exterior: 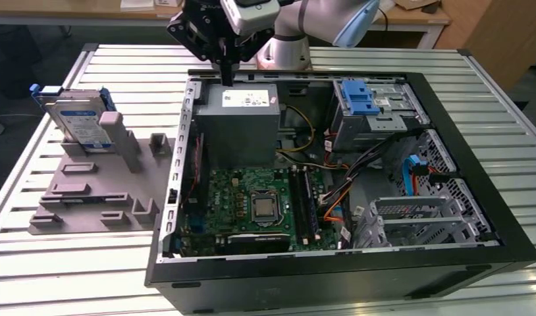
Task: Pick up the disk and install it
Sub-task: 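Reach for the disk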
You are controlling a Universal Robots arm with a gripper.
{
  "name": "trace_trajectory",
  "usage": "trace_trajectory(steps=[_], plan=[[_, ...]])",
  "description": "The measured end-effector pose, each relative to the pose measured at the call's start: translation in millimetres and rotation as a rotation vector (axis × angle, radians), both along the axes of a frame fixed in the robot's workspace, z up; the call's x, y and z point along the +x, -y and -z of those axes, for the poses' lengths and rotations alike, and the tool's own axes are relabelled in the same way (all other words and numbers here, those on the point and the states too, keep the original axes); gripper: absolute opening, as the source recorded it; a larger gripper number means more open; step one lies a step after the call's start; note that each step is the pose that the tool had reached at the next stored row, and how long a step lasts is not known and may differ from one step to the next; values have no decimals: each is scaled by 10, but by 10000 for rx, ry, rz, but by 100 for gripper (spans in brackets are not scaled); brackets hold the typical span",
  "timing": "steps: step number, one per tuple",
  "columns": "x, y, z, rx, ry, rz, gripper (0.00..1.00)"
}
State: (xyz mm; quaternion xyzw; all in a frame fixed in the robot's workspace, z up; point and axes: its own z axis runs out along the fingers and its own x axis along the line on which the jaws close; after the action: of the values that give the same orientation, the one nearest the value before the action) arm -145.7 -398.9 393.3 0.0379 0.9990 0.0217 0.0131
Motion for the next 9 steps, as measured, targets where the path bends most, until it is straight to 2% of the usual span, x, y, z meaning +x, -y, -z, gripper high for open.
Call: trace_trajectory(steps=[9], plan=[[-16,0,1,0,0,0,11]])
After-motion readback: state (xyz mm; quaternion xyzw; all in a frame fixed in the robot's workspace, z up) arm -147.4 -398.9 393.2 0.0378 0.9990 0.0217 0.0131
